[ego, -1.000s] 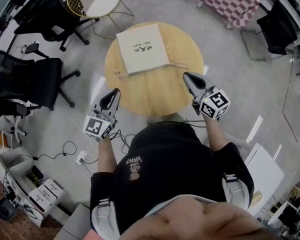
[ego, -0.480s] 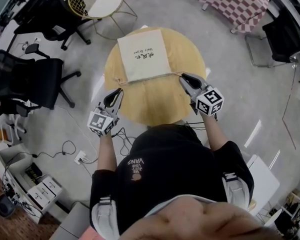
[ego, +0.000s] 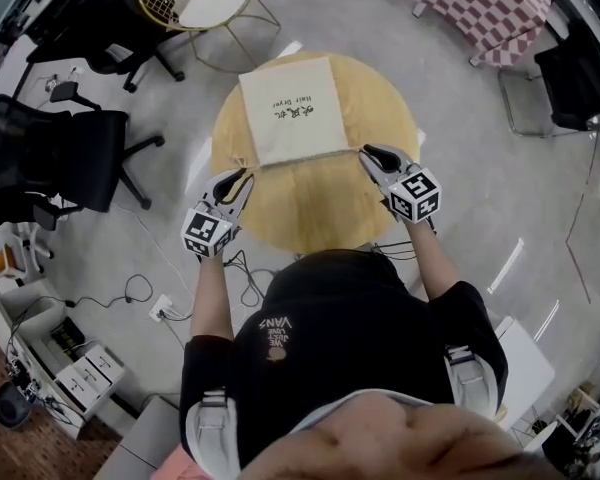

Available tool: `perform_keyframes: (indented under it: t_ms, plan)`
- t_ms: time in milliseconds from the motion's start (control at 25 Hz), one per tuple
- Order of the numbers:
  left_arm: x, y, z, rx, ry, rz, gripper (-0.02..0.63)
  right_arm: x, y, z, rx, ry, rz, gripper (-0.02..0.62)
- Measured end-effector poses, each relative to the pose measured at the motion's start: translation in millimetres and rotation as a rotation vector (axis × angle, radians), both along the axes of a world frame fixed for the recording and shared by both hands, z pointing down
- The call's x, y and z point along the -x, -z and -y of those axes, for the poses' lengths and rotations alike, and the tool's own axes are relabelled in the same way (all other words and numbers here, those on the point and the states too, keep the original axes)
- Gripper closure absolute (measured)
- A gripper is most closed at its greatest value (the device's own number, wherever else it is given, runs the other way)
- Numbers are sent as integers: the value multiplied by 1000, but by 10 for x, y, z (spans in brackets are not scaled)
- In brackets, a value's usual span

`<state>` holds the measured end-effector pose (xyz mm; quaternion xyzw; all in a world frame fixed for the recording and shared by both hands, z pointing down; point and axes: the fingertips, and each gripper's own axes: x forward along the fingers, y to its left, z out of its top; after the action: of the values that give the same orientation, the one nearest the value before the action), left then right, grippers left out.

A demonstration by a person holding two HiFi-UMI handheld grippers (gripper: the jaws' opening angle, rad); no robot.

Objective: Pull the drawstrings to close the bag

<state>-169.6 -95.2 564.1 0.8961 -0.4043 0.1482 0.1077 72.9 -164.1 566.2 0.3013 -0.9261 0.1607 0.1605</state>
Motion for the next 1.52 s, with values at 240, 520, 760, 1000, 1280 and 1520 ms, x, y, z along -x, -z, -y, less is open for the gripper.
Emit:
perform_keyframes:
  t_ms: [240, 520, 760, 1000, 1280, 1520]
  plan:
    - [-18, -401, 125, 87, -66, 80, 475, 90, -289, 102, -1, 80, -118, 514]
    - [-35, -837, 201, 185, -170, 245, 443, 119, -622, 159, 44, 160, -190, 514]
    - [-4, -1181, 252, 253, -230, 376, 443, 147, -822, 219, 47, 206, -245, 514]
    - [84, -1464, 265, 314, -238, 429, 443, 192, -957, 233, 50, 267, -311, 514]
    - [30, -1567, 221, 355, -305, 468, 445, 133, -1049, 235, 55, 298, -338, 514]
    - [33, -1607, 178, 371, -316, 480, 445, 99, -1220, 224, -18, 438, -493, 488]
